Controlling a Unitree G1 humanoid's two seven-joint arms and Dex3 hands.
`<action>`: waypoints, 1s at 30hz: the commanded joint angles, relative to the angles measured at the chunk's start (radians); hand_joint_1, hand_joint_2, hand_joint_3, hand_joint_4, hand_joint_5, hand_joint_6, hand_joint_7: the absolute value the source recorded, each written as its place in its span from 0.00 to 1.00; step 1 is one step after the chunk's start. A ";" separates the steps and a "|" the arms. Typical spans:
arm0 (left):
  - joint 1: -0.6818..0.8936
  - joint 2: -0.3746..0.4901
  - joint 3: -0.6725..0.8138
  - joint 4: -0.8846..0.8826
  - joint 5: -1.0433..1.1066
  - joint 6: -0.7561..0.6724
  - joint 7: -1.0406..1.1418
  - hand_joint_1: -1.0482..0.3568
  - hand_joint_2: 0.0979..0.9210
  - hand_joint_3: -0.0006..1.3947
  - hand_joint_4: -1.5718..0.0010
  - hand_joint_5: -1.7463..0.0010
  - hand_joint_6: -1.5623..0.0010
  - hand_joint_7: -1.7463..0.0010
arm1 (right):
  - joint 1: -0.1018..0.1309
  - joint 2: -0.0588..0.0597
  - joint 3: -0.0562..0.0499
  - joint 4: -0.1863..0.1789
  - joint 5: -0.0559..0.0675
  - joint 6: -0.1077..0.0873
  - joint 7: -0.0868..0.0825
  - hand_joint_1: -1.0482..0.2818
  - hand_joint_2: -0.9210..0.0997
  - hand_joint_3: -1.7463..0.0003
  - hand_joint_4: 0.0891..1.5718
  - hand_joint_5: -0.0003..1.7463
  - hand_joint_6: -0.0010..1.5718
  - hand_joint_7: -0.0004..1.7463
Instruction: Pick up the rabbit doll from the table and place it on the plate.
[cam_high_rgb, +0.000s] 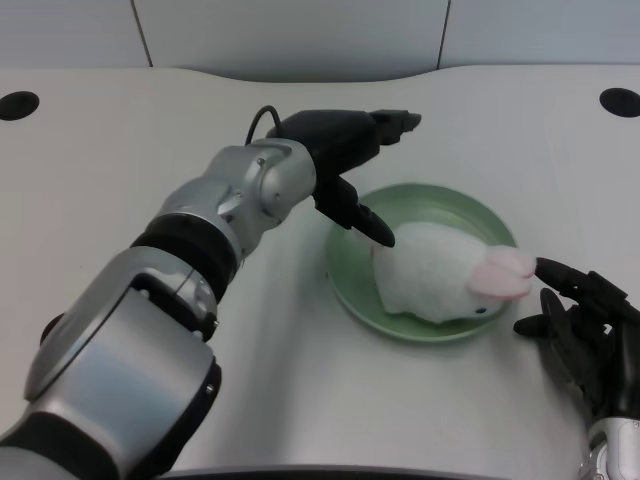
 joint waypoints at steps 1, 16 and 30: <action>0.051 0.050 0.051 -0.020 -0.049 -0.045 -0.002 0.03 1.00 0.03 0.98 0.98 0.98 0.99 | -0.004 -0.015 -0.006 0.006 0.012 0.004 0.004 0.54 0.00 0.82 0.52 0.61 0.56 0.20; 0.422 0.213 0.340 -0.358 -0.446 -0.150 -0.293 0.14 1.00 0.21 1.00 0.60 0.90 0.89 | -0.013 -0.014 -0.015 0.006 0.025 0.006 0.021 0.56 0.00 0.82 0.53 0.62 0.57 0.21; 1.009 0.166 0.555 -1.034 -0.909 0.338 -0.418 0.24 1.00 0.32 0.80 0.42 0.72 0.87 | -0.006 -0.009 -0.025 -0.011 0.062 0.017 0.077 0.54 0.00 0.80 0.49 0.61 0.56 0.21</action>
